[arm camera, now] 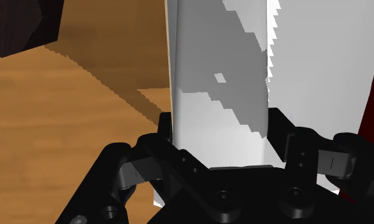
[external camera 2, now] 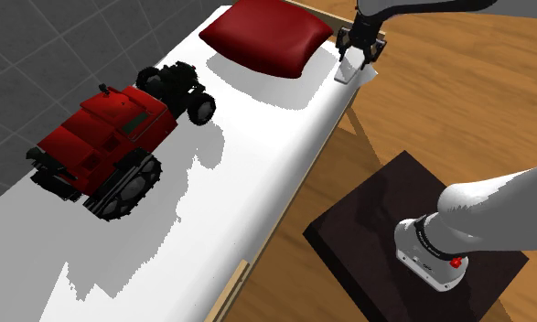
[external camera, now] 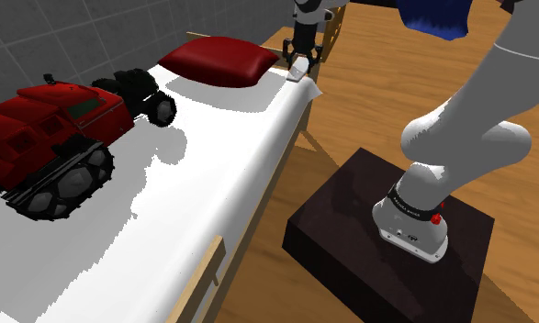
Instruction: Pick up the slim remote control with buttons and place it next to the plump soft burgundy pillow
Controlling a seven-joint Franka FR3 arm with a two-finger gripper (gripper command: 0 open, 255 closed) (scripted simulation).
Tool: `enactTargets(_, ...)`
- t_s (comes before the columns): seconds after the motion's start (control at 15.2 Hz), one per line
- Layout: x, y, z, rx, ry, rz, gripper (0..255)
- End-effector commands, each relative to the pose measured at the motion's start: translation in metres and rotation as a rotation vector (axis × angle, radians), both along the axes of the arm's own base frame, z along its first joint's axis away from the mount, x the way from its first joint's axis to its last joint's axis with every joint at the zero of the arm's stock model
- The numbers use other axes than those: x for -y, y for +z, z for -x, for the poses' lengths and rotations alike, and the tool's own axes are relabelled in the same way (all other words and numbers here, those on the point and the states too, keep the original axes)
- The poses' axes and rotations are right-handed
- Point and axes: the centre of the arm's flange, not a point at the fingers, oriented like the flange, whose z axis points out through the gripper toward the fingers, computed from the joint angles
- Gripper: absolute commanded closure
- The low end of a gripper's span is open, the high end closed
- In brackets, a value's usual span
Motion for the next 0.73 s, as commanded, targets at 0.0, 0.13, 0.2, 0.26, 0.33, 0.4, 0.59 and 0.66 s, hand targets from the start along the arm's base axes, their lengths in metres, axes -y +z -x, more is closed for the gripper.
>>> enactTargets(0.0, -0.001, -0.011, -0.001, 0.001, 0.0, 0.0, 255)
enactTargets(0.13, -0.001, -0.022, -0.001, 0.001, 0.0, 0.0, 255)
enactTargets(0.2, -0.001, -0.027, -0.001, 0.001, 0.0, 0.0, 255)
enactTargets(0.26, -0.001, -0.032, -0.001, 0.001, 0.0, 0.0, 255)
enactTargets(0.33, -0.001, -0.038, -0.001, 0.001, 0.0, 0.0, 255)
enactTargets(0.4, -0.001, -0.043, -0.001, 0.001, 0.0, 0.0, 255)
enactTargets(0.59, -0.001, -0.059, -0.001, 0.001, 0.0, 0.0, 255)
enactTargets(0.66, -0.001, -0.064, -0.001, 0.001, 0.0, 0.0, 255)
